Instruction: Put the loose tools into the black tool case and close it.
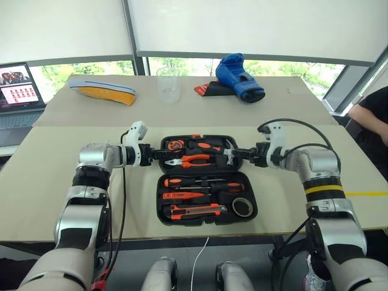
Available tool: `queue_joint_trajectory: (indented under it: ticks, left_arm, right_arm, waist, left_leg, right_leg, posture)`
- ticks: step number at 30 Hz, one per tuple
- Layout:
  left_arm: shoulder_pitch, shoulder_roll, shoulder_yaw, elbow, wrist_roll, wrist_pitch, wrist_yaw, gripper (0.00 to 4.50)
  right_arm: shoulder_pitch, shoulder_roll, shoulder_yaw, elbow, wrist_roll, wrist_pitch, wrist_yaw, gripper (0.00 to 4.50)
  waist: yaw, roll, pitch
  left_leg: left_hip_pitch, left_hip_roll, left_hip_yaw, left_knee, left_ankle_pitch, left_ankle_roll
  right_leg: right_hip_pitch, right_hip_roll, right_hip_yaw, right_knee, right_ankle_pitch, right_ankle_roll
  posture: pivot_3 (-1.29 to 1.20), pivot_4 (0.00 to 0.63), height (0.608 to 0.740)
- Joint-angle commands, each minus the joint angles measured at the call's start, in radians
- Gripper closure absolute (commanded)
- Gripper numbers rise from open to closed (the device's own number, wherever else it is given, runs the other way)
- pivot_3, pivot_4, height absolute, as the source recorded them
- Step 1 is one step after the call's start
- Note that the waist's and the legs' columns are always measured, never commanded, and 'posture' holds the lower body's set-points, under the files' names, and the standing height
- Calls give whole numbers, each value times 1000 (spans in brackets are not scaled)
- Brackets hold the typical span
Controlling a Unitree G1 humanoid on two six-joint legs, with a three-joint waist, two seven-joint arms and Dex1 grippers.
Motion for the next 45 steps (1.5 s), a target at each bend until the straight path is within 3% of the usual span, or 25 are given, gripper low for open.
queue_joint_trajectory:
  ticks: [1, 4, 6, 12, 19, 27, 34, 36, 39, 42, 43, 45]
  left_arm:
    - [1, -5, 2, -27, -17, -2, -20, 3011]
    - [16, -8, 8, -47, -22, 2, -25, 4095]
    - [24, -10, 12, -56, -24, -1, -27, 4500]
    - [58, -24, 27, -137, -46, -73, -53, 4500]
    - [64, -49, 45, -210, -9, -365, 0, 4500]
    - [225, -16, -22, -420, 41, -599, -40, 4500]
    - [401, 12, -54, -555, 76, -682, -14, 4500]
    - [443, 24, -48, -601, 60, -660, -15, 4500]
    - [525, 76, 0, -732, -5, -575, -26, 3442]
    - [569, 154, 93, -819, -101, -429, -30, 2239]
    - [580, 187, 111, -833, -128, -390, -46, 2066]
    - [589, 263, 135, -843, -179, -306, -98, 1251]
  right_arm:
    - [-33, 11, -16, 11, -4, -40, -6, 2831]
    - [-38, 21, -30, 21, -3, -47, -12, 3902]
    - [-37, 23, -31, 19, -6, -58, -11, 4431]
    - [-12, 27, -53, -98, -7, -146, -23, 4431]
    - [31, -18, -62, -251, -70, -363, -62, 4431]
    - [288, -73, -63, -503, -113, -538, -66, 4431]
    - [509, -69, -33, -608, -175, -712, -78, 4431]
    - [557, -82, -39, -642, -175, -746, -63, 4431]
    - [662, -138, -109, -789, -88, -699, 6, 3456]
    - [779, -256, -246, -960, 59, -587, 120, 2446]
    - [817, -298, -290, -997, 101, -549, 158, 2265]
    - [903, -386, -368, -1061, 190, -467, 263, 1409]
  waist:
    - [-1, 0, 0]
    - [1, 0, 0]
    - [0, 0, 0]
    - [0, 0, 0]
    - [5, 0, 1]
    - [3, 0, 1]
    - [0, 0, 0]
    - [0, 1, -1]
    - [-2, 1, -1]
    - [0, 0, 1]
    - [3, 0, 1]
    - [5, 0, 1]
  left_leg:
    - [0, 0, 0, 0, 0, -1]
    - [0, 0, 0, 0, -1, -1]
    - [1, 0, 0, 0, -1, -2]
    - [1, 0, 0, 0, -4, -6]
    - [-2, -1, 0, 0, -3, -6]
    - [-1, -2, 1, -5, 1, 2]
    - [9, -1, 1, -11, 1, 2]
    - [12, 1, 1, -11, -3, -5]
    - [17, 1, 1, -13, -4, -7]
    - [16, 1, -1, -14, -4, -7]
    - [15, 1, -2, -14, -4, -7]
    - [15, 1, -3, -13, -4, -8]
  right_leg:
    - [0, 0, 0, 0, 0, 0]
    - [1, 0, 0, 0, 0, 0]
    - [2, 0, 0, 0, 0, 0]
    - [2, -2, 0, 0, -1, -3]
    - [-1, -3, 0, 0, -1, -3]
    - [-1, -2, 1, -2, 2, -4]
    - [5, 0, 1, -3, -5, -2]
    - [8, -1, 1, -3, -9, -5]
    - [11, -2, 1, -2, -9, -6]
    - [8, -3, 1, -1, -9, -7]
    - [6, -3, 2, -1, -9, -7]
    - [6, -3, 2, -1, -9, -7]
  posture:
    - [0, 150, 740]
    - [0, 150, 740]
    - [0, 150, 740]
    - [0, 150, 740]
    - [0, 150, 740]
    - [0, 150, 740]
    - [0, 150, 740]
    - [0, 150, 740]
    - [0, 150, 740]
    - [0, 150, 740]
    - [0, 150, 740]
    - [0, 150, 740]
